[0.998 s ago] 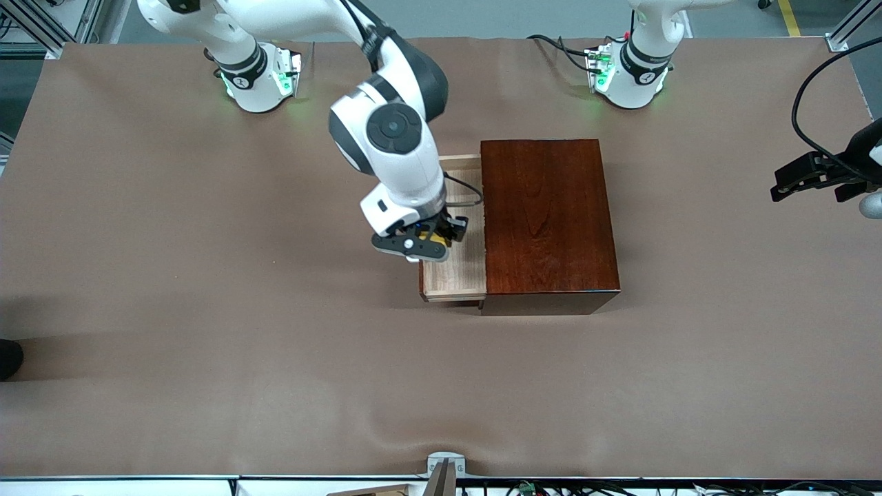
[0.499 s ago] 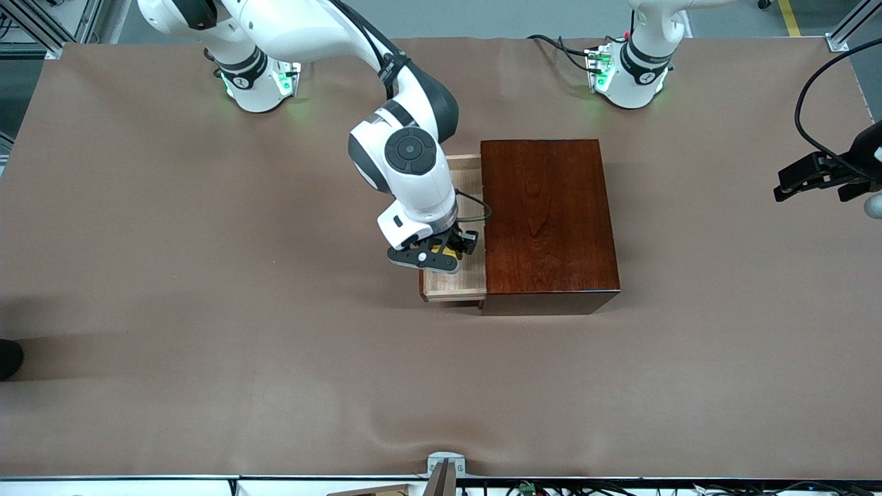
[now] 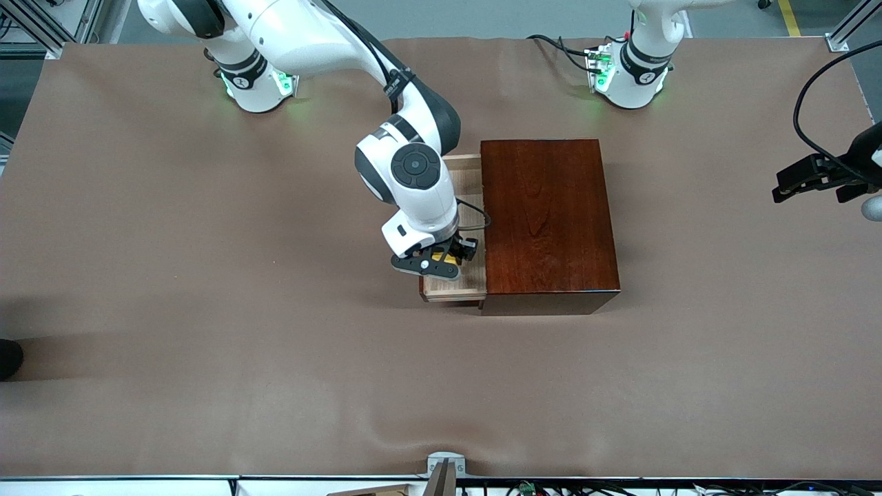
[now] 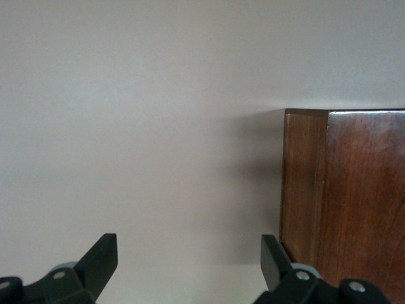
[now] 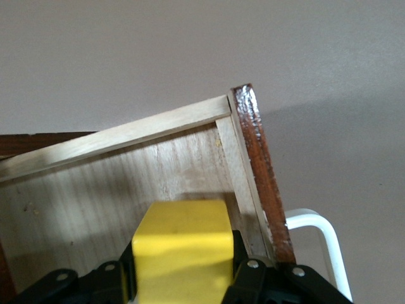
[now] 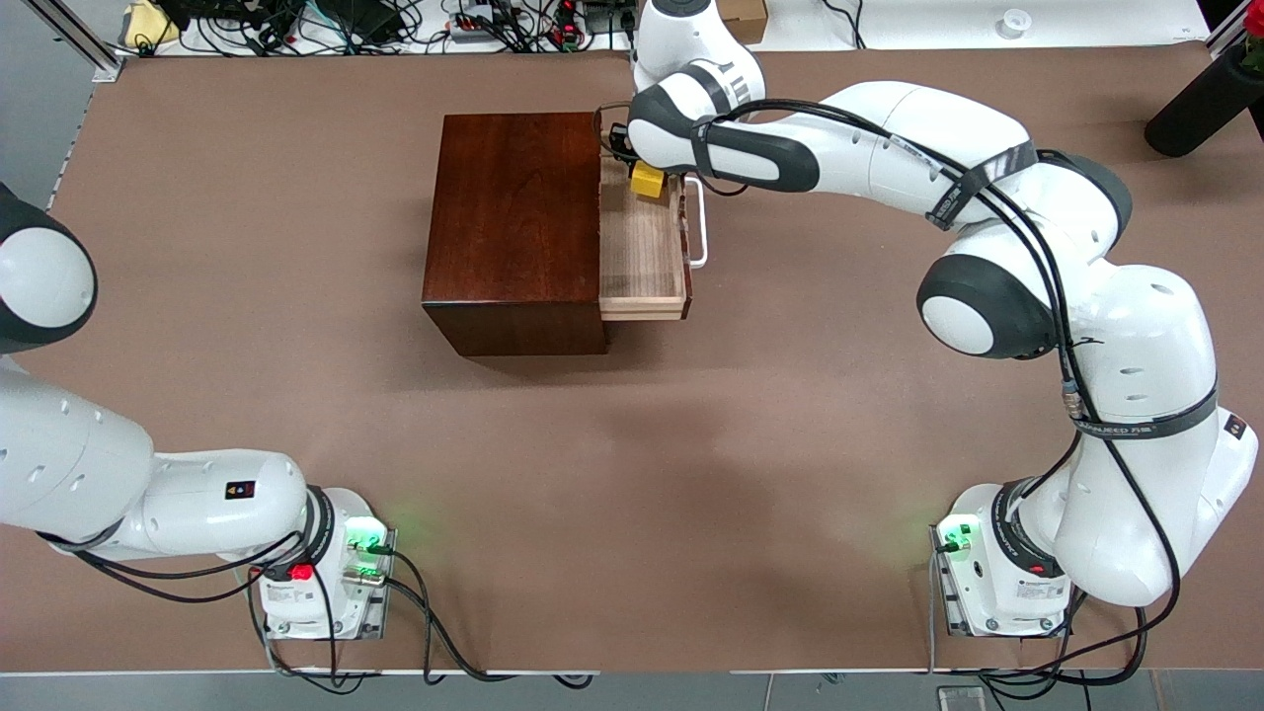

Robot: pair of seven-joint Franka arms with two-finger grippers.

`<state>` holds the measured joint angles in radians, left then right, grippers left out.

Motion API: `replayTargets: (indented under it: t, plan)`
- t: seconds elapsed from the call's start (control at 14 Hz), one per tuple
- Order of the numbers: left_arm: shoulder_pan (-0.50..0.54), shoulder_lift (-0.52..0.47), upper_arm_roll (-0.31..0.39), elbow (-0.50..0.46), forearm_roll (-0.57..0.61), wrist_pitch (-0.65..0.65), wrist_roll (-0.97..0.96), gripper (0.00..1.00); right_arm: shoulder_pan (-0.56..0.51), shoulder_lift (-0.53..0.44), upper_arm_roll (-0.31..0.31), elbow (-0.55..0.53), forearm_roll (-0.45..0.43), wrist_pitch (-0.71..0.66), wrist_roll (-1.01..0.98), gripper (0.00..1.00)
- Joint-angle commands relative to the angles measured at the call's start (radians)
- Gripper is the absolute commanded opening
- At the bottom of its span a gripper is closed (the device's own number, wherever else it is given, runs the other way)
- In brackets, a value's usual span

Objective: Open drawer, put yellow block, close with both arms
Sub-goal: 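Lower the cube into the drawer and open the right gripper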

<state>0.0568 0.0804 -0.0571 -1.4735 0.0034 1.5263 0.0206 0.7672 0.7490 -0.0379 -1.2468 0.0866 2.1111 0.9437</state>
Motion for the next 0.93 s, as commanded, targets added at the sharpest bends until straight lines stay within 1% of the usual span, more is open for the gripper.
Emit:
replayTargets:
  t: [0.0, 0.29, 0.43, 0.57, 0.86]
  plan:
    - [0.003, -0.002, -0.003, 0.005, -0.003, -0.014, 0.001, 1.0, 0.014, 0.015, -0.011, 0.033, 0.001, -0.003, 0.026, 1.0]
    - [0.005, -0.002, -0.004, 0.004, -0.003, -0.014, 0.001, 1.0, 0.015, -0.017, -0.01, 0.041, 0.01, -0.032, 0.017, 1.0]
    - [0.002, -0.001, -0.004, 0.004, -0.003, -0.014, -0.001, 1.0, 0.014, -0.033, -0.005, 0.052, 0.007, -0.133, 0.017, 1.0]
    - [-0.003, -0.001, -0.009, -0.001, -0.005, -0.015, -0.005, 1.0, 0.006, -0.083, -0.004, 0.087, 0.009, -0.222, 0.017, 1.0]
    - [-0.05, 0.002, -0.023, -0.004, -0.005, -0.015, -0.128, 1.0, -0.025, -0.219, -0.016, 0.087, 0.009, -0.351, 0.009, 1.0]
